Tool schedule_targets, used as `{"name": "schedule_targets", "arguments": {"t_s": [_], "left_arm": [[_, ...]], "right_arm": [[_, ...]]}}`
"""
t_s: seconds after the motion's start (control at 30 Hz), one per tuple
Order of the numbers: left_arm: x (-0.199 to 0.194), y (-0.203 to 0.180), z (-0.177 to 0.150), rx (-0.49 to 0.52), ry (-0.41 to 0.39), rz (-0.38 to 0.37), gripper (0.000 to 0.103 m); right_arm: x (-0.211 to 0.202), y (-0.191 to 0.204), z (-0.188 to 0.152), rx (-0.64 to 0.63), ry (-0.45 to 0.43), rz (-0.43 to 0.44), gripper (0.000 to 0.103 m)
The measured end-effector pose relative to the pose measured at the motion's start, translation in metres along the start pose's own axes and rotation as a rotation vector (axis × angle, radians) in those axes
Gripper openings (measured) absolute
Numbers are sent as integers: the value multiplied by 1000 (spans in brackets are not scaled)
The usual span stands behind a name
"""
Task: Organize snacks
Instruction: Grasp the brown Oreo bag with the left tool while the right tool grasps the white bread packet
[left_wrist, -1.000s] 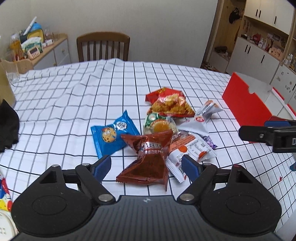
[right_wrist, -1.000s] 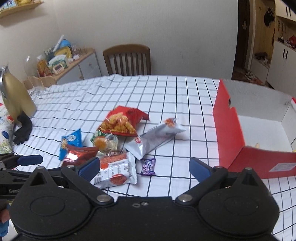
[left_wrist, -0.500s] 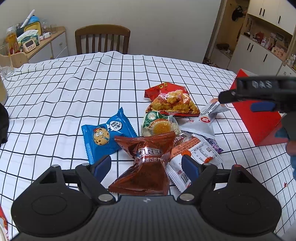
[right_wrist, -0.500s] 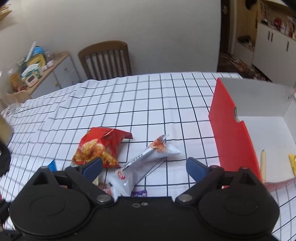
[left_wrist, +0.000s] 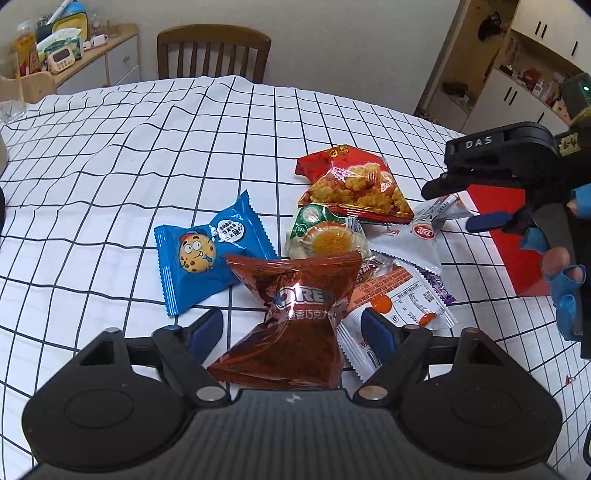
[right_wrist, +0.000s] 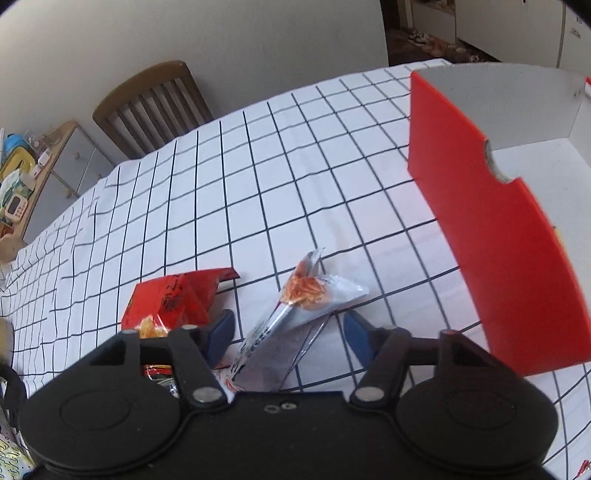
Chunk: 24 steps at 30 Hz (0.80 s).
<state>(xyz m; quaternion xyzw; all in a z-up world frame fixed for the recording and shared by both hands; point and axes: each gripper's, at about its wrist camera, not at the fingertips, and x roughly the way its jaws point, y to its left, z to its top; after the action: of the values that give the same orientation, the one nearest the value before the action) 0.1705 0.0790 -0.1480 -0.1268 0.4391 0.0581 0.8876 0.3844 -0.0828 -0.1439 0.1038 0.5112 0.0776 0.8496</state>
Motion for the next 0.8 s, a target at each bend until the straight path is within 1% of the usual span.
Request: {"name": "schedule_targets", "arguments": {"t_s": [0.03,0.1,0.17,0.3,0.37,0.4,0.5,0.6,0.67,0.8], "left_arm": [[1,0,0,0,5,-5,71],[2,0,1,-7,17,-16,68],[2,0,1,-14,23,-20,65],[3,0,4,-16,26,-14,58],[5,-1,4,-7,28,-1,51],[5,-1,4,-4,30,3,49],[5,-2,5,-6,34,6,45],[3,-4,5,7,30,19,42],[2,-4,5,6,31,23,40],[-2,-3,5,-5,28,24,39]], "right_arm": [[1,1,-1,0,4,6,57],[3,3,-2,3,13,17,50],[2,4,-2,14,16,26,37],[2,-3,0,57,27,54,29],[2,-4,-1,54,28,63,21],[1,-4,-1,48,23,65,19],[-3,-5,-1,45,9,77,8],[-8,-7,-1,36,-4,79,6],[-11,-7,-2,14,-14,81,2],[-22,-10,-3,-9,-38,90,2]]}}
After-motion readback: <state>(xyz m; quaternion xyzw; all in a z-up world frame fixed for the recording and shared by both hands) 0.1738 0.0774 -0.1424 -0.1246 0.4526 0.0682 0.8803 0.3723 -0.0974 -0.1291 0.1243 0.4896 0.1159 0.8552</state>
